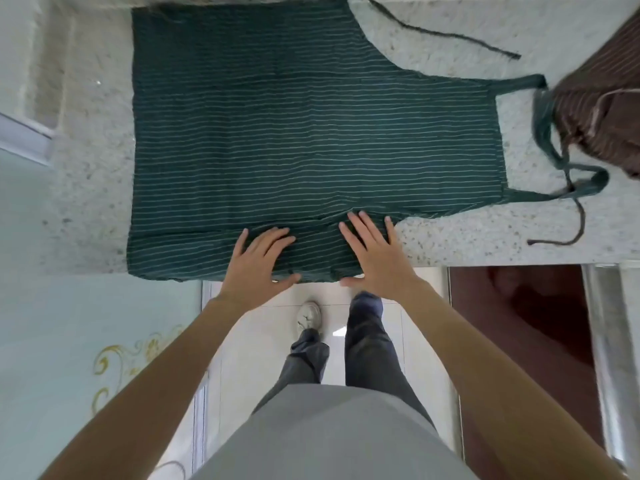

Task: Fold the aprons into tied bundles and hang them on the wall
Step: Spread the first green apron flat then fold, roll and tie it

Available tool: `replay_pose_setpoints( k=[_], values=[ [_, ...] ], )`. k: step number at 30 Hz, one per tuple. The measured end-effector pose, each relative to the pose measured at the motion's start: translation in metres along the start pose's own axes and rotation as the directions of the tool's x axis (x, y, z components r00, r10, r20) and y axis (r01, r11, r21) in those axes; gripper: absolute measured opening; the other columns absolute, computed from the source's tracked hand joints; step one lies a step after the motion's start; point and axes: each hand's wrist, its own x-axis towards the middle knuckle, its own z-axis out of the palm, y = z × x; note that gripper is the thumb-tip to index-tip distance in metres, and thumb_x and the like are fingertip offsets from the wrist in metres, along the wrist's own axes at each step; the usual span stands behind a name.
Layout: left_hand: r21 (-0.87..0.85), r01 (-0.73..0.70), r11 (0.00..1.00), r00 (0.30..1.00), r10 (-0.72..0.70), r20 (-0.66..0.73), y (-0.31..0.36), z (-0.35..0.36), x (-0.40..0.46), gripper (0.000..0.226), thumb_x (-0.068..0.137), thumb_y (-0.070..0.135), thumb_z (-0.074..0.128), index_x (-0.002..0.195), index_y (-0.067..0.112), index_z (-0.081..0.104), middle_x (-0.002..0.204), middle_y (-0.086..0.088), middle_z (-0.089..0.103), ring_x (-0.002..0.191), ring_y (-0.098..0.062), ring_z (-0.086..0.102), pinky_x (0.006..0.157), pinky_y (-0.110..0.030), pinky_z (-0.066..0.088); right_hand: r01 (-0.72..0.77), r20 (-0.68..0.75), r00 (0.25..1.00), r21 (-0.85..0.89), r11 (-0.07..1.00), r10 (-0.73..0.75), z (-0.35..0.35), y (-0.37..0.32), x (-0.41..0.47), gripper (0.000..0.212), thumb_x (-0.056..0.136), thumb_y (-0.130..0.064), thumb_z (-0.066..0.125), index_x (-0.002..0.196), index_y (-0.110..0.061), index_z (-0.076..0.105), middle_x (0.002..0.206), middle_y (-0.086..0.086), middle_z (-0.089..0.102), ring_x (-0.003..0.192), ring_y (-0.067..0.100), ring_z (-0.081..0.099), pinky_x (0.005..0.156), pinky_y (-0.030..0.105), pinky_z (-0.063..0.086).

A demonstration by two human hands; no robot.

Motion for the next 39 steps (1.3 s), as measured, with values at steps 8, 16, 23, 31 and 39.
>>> replay_pose_setpoints(
  k=[8, 16, 23, 31, 39],
  values=[
    [0.126, -0.088, 0.988, 0.983, 0.066, 0.169, -0.020, -0.001, 0.018, 0.111, 0.059, 0.074, 0.065, 0.148, 0.030, 0.015, 0.158, -0.001, 0.004, 0.145, -0.017, -0.003, 0.106, -0.066, -0.011, -0.039, -0.038, 0.999, -0.212, 0.977, 0.032, -0.001, -0.019, 0.008, 0.087, 0.060, -0.050, 0.080, 0.131, -0.020, 0.038, 0.151, 0.025, 0.022, 0.139, 0.039, 0.020, 0.112, 0.060, 0.014],
    [0.149, -0.164, 0.975, 0.982, 0.148, 0.115, -0.011, -0.001, 0.010, 0.087, 0.067, 0.059, 0.066, 0.141, 0.035, 0.027, 0.156, -0.008, 0.015, 0.143, -0.039, 0.004, 0.104, -0.065, -0.012, -0.023, -0.390, 0.920, 0.072, 0.997, 0.049, -0.013, -0.041, -0.016, 0.016, 0.078, -0.017, 0.055, 0.085, -0.011, 0.067, 0.080, 0.003, 0.066, 0.073, 0.024, 0.059, 0.067, 0.032, 0.047],
    [0.076, 0.026, 0.997, 0.995, -0.033, 0.094, 0.021, -0.011, -0.005, 0.066, 0.076, 0.053, 0.067, 0.129, 0.021, 0.045, 0.144, -0.006, 0.041, 0.137, -0.038, 0.028, 0.113, -0.055, 0.004, -0.126, -0.335, 0.919, 0.253, 0.959, 0.209, -0.072, -0.061, -0.018, 0.026, 0.077, -0.007, 0.065, 0.103, -0.008, 0.061, 0.071, 0.004, 0.065, 0.054, 0.025, 0.059, 0.043, 0.029, 0.045],
    [-0.106, 0.042, 0.994, 0.928, -0.078, -0.365, -0.023, -0.057, -0.061, 0.049, 0.053, -0.006, 0.065, 0.097, 0.016, 0.061, 0.098, -0.001, 0.061, 0.095, -0.019, 0.048, 0.083, -0.029, 0.034, -0.120, -0.279, 0.958, -0.207, 0.971, 0.059, -0.069, -0.049, -0.040, 0.058, 0.049, 0.012, 0.067, 0.102, -0.008, 0.055, 0.082, 0.010, 0.056, 0.067, 0.030, 0.052, 0.062, 0.036, 0.044],
    [-0.243, 0.213, 0.946, 0.882, -0.293, -0.369, -0.046, -0.077, -0.124, 0.046, 0.061, -0.015, 0.063, 0.096, 0.014, 0.061, 0.100, -0.007, 0.060, 0.091, -0.022, 0.051, 0.066, -0.032, 0.047, -0.198, -0.377, 0.899, 0.098, 0.975, 0.221, -0.073, -0.058, -0.069, 0.039, 0.047, 0.015, 0.067, 0.077, -0.008, 0.058, 0.061, 0.005, 0.057, 0.054, 0.028, 0.052, 0.052, 0.030, 0.042]
  ],
)
